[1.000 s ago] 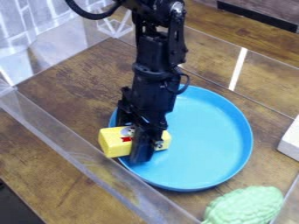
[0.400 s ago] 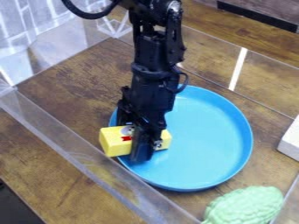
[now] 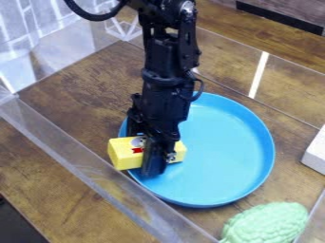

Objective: Remove the yellow brick from inside the blue tray and put it on the table

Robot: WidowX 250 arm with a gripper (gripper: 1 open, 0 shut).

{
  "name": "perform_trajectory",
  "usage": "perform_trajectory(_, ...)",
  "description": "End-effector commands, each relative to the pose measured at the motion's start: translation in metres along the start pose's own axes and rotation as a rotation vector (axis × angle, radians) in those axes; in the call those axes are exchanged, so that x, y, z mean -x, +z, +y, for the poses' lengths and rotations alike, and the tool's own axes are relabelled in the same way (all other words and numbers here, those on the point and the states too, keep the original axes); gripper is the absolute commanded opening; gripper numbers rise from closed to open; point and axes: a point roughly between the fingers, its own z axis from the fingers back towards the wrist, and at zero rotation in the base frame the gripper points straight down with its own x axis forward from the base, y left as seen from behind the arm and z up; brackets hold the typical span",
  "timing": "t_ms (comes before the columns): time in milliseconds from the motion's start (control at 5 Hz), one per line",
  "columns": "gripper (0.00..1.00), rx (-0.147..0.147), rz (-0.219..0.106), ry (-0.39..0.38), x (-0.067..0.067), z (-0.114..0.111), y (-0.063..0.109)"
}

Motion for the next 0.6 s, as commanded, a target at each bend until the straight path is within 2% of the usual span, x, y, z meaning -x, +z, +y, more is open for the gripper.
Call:
perform_trajectory(0,0.00,-0.007,-0.029,-0.016,0.0002,0.0049,0.0003)
perform_trajectory(400,0.00,-0.010,-0.041,-0.025,0.0003,0.0045,0.0016)
